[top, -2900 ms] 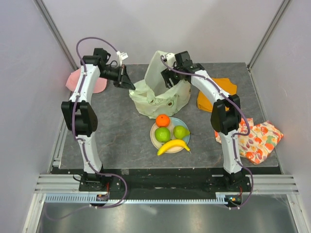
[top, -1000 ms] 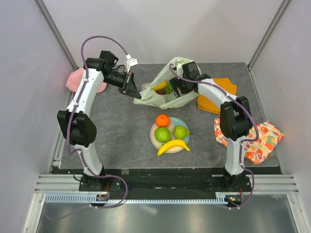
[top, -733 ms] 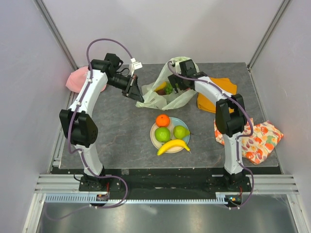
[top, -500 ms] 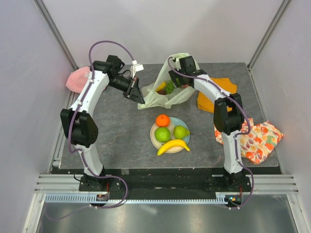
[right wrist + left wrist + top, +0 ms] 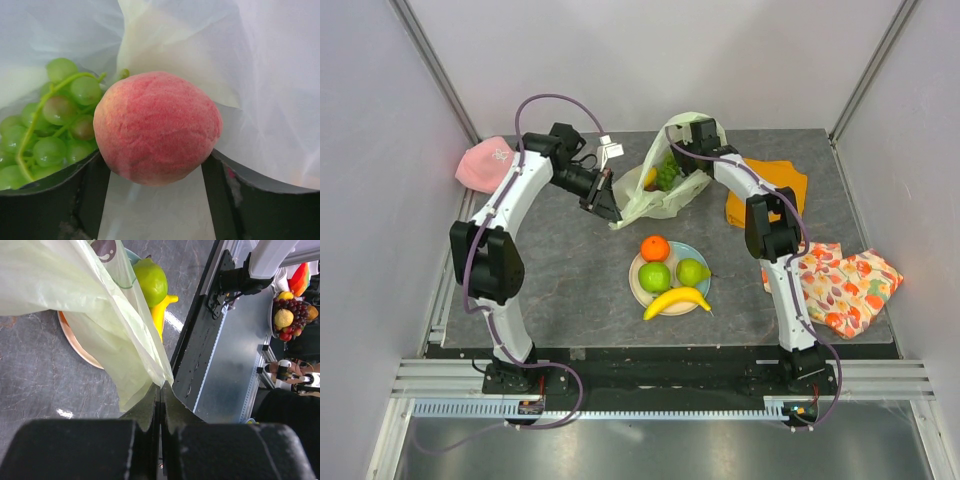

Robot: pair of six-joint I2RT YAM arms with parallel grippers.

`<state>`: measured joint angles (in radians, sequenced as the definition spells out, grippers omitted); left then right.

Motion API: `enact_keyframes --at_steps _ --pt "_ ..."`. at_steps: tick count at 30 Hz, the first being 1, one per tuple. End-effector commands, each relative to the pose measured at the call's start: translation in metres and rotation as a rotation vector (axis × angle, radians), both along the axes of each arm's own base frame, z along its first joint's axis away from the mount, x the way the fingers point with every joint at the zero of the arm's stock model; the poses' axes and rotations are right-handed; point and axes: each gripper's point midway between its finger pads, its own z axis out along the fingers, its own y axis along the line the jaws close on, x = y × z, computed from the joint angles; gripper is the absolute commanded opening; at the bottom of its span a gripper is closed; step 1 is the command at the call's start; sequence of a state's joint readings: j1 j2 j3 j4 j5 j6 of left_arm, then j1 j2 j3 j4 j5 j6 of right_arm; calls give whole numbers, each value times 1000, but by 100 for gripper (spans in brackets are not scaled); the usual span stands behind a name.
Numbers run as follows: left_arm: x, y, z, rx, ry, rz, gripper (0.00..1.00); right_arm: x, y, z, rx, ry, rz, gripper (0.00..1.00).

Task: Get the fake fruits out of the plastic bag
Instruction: Take out the fake fruit from the plastic bag.

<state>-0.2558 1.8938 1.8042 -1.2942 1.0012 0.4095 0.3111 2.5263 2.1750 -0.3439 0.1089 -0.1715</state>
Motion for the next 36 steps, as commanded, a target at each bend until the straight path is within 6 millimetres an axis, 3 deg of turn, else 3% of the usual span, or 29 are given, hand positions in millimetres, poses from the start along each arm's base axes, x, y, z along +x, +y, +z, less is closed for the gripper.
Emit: enact_keyframes --at_steps 1,2,4,5,6,7,8,9,10,11,12,14,15,17,18,21,22,23,25,30,33,36 --pt "-25 -1 -3 36 91 -36 2 28 3 46 108 -120 40 71" --pt "-23 -1 -4 36 89 -36 2 26 2 48 111 -117 42 64" --pt "-21 -5 -4 34 85 -38 2 19 7 73 161 -130 82 55" --pt "-19 -5 -4 33 83 -36 2 10 10 70 188 -103 111 53" --pt "-18 -6 -4 30 83 -35 2 5 8 97 223 -127 114 51" --pt "-14 -7 -5 29 83 -33 2 -2 10 104 244 -123 127 50" --pt "-12 -8 -4 26 78 -31 1 -14 9 97 264 -85 130 49" --pt "-10 -9 -4 26 75 -29 2 -25 11 126 311 -106 164 48" --pt "-6 -10 -3 22 68 -26 2 -33 12 131 340 -94 164 47" --pt "-4 -11 -1 19 63 -26 2 -46 11 121 354 -54 169 46" --pt "-2 -11 -1 16 60 -24 2 -57 11 146 381 -78 191 45" --pt "1 -13 2 8 51 -24 2 -76 10 142 419 -35 201 45" --pt "3 -14 3 6 46 -25 2 -89 18 158 466 -32 258 45" --pt "5 -14 3 8 47 -17 2 -106 23 156 520 22 281 45" --pt "7 -15 4 7 42 -11 2 -118 28 167 554 30 323 45" --pt "8 -16 7 -6 36 -9 2 -149 43 168 651 111 409 49" --pt "9 -16 7 -8 36 -9 2 -161 47 160 692 166 409 50" --pt "9 -17 8 -15 39 -10 2 -163 48 163 709 150 418 52" --pt "11 -19 13 -27 30 -10 2 -171 49 150 728 183 414 54" --pt "18 -21 25 -38 -9 -1 2 -166 50 130 733 212 383 58" --pt "26 -23 27 -35 -27 16 2 -167 56 147 753 212 397 56" --pt "32 -27 36 -65 -48 10 2 -172 49 162 671 153 333 55"
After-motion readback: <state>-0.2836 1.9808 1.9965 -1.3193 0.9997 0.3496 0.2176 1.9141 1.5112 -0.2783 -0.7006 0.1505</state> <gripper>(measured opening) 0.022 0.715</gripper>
